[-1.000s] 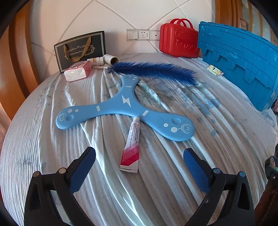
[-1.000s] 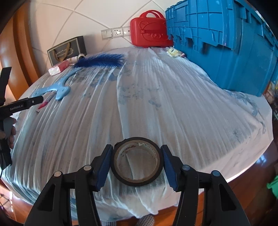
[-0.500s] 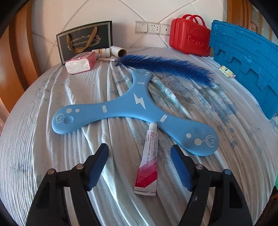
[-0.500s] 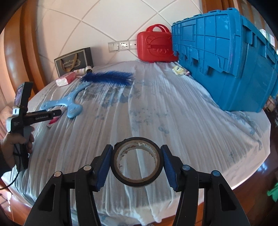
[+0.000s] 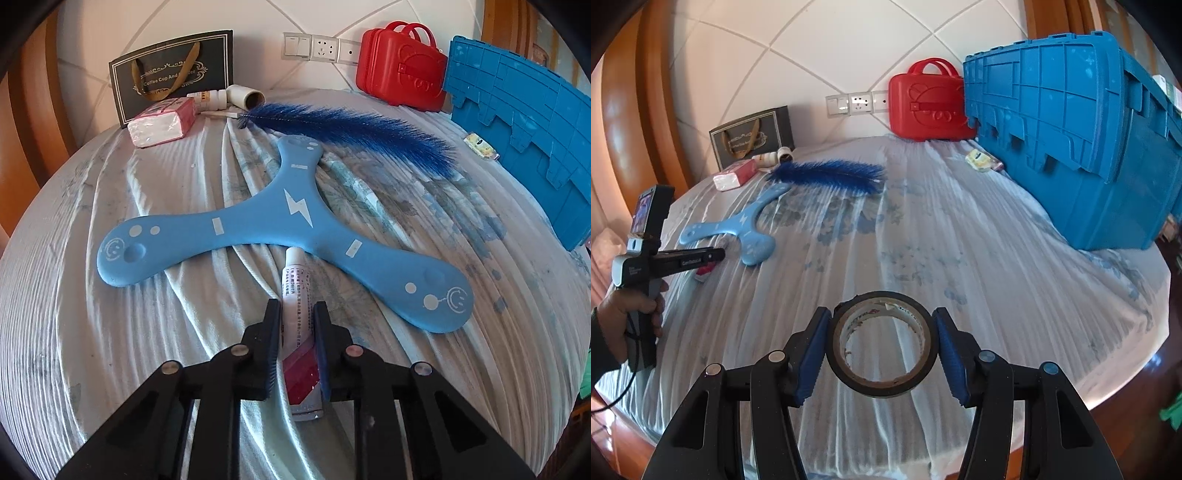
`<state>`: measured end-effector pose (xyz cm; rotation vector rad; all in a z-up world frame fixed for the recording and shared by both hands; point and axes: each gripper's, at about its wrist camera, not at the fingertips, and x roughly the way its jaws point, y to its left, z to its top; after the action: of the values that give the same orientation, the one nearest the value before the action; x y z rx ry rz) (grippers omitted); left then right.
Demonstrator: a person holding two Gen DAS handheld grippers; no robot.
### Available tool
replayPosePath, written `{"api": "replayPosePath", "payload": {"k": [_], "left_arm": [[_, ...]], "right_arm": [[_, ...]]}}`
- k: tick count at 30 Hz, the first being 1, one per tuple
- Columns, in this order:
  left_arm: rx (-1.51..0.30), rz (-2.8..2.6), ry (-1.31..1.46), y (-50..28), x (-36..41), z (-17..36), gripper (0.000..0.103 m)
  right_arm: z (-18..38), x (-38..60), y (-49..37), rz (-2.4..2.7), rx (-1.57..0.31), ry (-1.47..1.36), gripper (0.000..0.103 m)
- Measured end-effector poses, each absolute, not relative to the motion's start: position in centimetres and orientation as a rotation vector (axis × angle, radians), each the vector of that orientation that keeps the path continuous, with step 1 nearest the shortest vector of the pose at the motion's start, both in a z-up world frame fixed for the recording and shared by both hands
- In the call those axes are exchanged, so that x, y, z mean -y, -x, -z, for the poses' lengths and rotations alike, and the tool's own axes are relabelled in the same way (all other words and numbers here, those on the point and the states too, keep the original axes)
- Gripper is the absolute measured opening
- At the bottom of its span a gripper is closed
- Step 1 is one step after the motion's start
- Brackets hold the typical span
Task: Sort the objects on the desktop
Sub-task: 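Grasp the red-white ointment tube with the left gripper while the right holds the tape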
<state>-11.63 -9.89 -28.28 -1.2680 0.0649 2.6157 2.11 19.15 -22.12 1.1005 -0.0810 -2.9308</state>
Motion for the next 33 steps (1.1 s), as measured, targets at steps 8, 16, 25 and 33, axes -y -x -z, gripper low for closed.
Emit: {"api": "replayPosePath", "payload": {"k": [8, 16, 25, 33], "left_arm": [[-0.060, -2.630, 1.222, 11.6, 10.2, 26.6, 0.016], [-0.085, -2.650, 1.190, 11.1, 9.5, 25.0, 0.016], [-0.067, -2.705, 1.174, 10.7, 10.1, 23.1, 0.016], [-0.034, -2.748, 1.157, 9.2, 12.2, 22.2, 0.015]], "right_arm": [[21.6, -18.9, -1.4, 2.927, 0.075, -1.079, 0.056], [20.5, -18.4, -0.8, 2.921, 0.060, -1.038, 0.056], [18.0, -18.0, 1.1, 2.931, 0.059, -0.962, 0.056], [16.3, -14.9, 2.9, 2.870, 0.020, -0.874, 0.056]]}}
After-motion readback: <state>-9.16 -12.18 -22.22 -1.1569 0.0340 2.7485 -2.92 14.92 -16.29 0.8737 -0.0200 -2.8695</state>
